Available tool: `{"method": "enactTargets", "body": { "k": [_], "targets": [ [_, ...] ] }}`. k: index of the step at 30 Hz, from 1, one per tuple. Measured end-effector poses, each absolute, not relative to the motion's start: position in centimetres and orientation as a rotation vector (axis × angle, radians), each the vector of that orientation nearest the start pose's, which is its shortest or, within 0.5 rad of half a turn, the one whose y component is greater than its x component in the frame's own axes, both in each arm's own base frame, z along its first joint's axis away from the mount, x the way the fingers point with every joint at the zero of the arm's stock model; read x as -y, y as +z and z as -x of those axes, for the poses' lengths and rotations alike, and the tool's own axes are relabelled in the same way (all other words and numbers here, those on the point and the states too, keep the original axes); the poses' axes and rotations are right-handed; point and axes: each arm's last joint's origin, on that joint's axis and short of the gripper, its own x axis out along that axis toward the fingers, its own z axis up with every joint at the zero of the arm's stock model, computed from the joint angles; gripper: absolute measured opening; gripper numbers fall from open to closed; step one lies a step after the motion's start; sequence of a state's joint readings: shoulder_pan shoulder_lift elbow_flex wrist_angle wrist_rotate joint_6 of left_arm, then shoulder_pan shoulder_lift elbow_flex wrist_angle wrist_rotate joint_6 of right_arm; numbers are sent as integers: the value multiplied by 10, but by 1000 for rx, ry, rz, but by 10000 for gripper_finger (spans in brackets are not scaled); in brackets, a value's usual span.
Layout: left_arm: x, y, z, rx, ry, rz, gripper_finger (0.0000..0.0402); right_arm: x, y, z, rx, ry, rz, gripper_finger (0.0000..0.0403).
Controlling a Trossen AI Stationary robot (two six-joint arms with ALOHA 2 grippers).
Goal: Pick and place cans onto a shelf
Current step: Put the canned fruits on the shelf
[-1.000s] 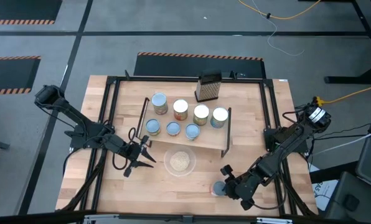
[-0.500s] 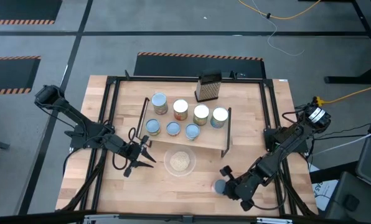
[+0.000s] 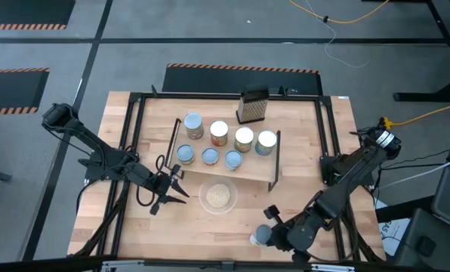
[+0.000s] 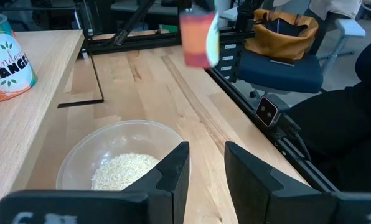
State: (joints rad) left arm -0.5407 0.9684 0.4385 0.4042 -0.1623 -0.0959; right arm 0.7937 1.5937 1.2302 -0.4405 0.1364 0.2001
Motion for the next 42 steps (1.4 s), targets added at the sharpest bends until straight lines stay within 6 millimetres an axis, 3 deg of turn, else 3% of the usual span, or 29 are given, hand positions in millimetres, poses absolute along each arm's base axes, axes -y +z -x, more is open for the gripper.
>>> {"method": "enactTargets", "body": {
  "k": [5, 10, 18, 23, 29, 42],
  "targets": [
    [103, 237, -180, -137, -372, 51, 94, -238, 316, -250, -776, 524, 168, 7],
    [103, 237, -180, -137, -372, 51, 94, -219, 359, -258, -764, 423, 169, 7],
    [103, 237, -180, -137, -372, 51, 94, -171, 400, -265, -823, 226, 220, 8],
    [103, 237, -180, -137, -372, 51, 94, -142, 398, -273, -904, 134, 215, 8],
    [103, 237, -180, -137, -372, 51, 94, -114, 382, -281, -1016, 28, 200, 8],
    [103, 237, -180, -137, -372, 51, 94, -82, 355, -295, -1106, -34, 128, 8]
  ]
}}
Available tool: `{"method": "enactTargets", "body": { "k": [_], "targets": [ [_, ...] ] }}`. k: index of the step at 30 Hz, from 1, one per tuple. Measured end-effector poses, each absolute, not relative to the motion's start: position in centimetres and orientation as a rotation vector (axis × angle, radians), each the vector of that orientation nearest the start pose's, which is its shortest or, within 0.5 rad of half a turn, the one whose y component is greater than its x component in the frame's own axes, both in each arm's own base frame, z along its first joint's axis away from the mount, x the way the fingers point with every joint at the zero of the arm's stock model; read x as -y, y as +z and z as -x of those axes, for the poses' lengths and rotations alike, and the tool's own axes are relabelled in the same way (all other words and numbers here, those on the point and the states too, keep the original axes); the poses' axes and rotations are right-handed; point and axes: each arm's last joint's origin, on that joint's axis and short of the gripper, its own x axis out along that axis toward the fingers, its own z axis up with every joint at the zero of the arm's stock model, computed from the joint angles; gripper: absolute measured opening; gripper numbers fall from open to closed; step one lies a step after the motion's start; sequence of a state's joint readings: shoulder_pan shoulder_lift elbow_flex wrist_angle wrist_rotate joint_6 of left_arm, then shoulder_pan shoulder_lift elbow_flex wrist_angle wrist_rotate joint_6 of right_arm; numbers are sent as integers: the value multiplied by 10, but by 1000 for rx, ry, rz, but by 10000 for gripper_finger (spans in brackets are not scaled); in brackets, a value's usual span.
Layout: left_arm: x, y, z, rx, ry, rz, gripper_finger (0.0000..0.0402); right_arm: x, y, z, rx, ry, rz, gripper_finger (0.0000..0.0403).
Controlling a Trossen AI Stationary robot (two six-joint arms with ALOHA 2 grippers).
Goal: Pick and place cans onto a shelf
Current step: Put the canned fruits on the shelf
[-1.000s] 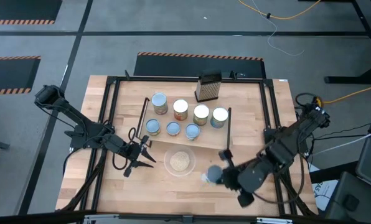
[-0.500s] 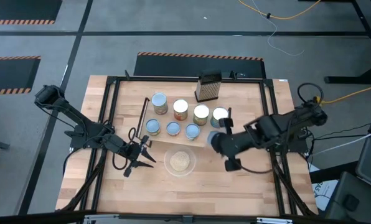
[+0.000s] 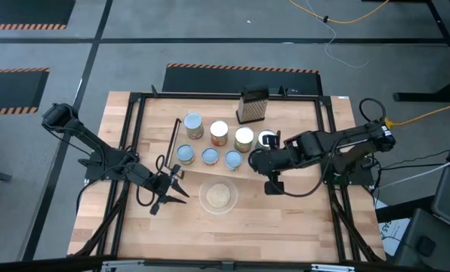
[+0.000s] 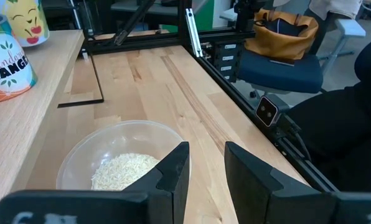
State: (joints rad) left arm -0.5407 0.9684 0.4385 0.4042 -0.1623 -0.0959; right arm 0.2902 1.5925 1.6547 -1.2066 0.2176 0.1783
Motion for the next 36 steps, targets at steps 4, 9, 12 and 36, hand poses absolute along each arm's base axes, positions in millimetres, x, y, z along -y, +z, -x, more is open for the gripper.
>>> {"method": "enactTargets", "body": {
  "k": [4, 9, 12, 36],
  "targets": [
    [103, 237, -180, -137, -372, 51, 94, -80, 355, -296, -1104, -31, 116, 8],
    [103, 237, -180, -137, -372, 51, 94, -81, 356, -297, -1102, 6, 88, 8],
    [103, 237, -180, -137, -372, 51, 94, -82, 356, -297, -1102, 10, 85, 8],
    [103, 237, -180, -137, -372, 51, 94, -82, 356, -297, -1099, 10, 92, 47]
  ]
}}
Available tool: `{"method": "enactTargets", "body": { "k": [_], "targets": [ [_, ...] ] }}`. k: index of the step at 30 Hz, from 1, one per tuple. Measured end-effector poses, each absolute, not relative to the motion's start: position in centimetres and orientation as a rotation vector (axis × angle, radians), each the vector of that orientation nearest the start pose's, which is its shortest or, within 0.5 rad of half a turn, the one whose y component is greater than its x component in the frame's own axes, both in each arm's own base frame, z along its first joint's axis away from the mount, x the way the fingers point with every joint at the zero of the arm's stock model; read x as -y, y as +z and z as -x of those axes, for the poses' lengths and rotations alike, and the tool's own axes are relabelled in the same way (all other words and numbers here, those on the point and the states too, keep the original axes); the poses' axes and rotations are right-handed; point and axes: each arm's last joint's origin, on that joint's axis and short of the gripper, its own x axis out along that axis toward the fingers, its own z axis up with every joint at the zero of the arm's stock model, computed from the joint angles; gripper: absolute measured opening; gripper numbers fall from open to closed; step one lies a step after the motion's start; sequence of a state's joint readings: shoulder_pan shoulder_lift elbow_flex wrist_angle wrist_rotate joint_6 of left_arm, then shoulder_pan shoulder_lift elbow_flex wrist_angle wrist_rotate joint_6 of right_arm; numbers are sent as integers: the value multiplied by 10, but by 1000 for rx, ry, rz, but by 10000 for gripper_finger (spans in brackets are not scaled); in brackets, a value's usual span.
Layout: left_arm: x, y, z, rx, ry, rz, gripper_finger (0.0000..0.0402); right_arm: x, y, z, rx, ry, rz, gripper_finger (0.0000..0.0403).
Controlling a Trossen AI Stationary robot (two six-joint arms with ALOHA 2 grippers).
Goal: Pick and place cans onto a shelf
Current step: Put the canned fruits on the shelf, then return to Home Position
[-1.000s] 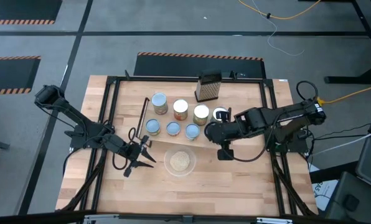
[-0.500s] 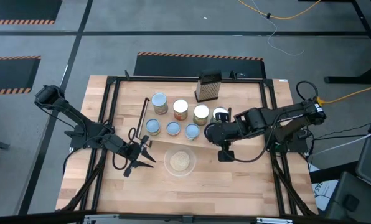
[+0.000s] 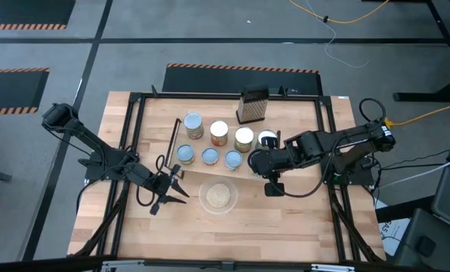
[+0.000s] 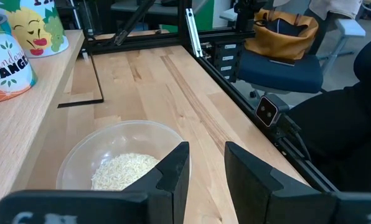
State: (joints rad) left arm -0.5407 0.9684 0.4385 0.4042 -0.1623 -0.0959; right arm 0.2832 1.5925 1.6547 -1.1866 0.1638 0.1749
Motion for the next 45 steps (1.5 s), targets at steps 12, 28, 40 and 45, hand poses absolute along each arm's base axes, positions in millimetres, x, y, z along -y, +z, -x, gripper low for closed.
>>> {"method": "enactTargets", "body": {
  "k": [12, 28, 40, 45],
  "targets": [
    [103, 237, -180, -137, -372, 51, 94, -82, 357, -296, -1103, 50, 129, 48],
    [103, 237, -180, -137, -372, 51, 94, -68, 427, -205, -828, 123, 149, 48],
    [103, 237, -180, -137, -372, 51, 94, -51, 355, -134, -578, 119, 49, 48],
    [103, 237, -180, -137, -372, 51, 94, -43, 326, -116, -489, 127, 19, 48]
  ]
}}
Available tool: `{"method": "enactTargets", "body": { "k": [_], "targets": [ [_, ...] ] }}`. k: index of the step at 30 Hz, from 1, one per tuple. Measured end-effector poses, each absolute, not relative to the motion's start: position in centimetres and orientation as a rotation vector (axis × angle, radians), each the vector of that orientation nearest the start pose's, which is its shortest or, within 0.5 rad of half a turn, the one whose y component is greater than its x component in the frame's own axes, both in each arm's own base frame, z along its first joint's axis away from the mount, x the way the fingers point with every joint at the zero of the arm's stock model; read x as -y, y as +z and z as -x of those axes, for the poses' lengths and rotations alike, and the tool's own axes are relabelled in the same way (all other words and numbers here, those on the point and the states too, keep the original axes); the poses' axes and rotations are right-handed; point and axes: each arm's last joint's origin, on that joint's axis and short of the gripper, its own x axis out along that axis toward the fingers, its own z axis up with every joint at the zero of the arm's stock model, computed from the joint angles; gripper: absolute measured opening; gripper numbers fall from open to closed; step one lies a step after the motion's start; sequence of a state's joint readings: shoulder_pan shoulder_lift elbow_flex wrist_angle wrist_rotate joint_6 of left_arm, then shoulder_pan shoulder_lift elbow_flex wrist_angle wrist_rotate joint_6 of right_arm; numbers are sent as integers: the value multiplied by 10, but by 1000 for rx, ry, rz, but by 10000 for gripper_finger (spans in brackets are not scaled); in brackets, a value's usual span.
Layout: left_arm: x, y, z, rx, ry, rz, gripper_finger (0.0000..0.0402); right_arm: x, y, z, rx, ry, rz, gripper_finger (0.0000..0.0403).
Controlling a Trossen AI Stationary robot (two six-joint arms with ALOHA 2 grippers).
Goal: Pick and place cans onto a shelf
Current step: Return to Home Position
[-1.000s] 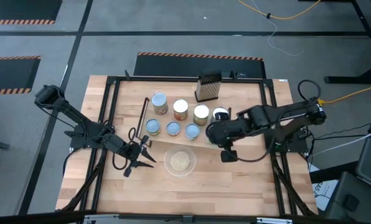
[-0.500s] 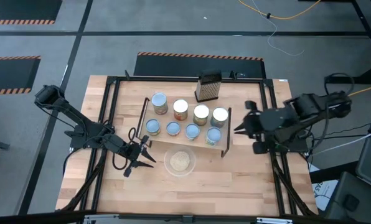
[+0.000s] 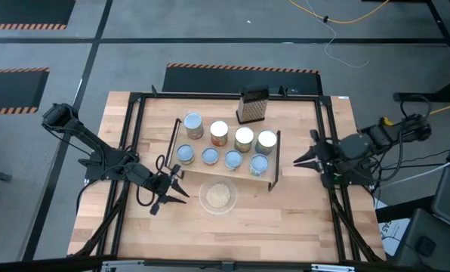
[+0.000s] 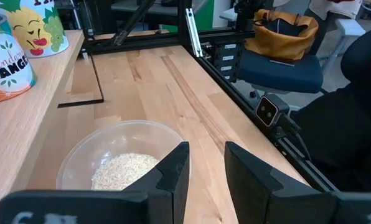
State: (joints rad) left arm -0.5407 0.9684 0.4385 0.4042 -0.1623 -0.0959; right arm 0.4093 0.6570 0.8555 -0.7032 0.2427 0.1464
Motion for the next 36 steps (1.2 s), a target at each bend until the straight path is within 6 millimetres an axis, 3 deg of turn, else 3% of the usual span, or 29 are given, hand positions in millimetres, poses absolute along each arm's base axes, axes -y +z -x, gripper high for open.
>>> {"method": "enactTargets", "body": {
  "k": [14, 36],
  "targets": [
    [103, 237, -180, -137, -372, 51, 94, -26, 268, -78, -242, 150, -44, 48],
    [103, 237, -180, -137, -372, 51, 94, -18, 242, -59, -19, 165, 2, 48]
  ]
}}
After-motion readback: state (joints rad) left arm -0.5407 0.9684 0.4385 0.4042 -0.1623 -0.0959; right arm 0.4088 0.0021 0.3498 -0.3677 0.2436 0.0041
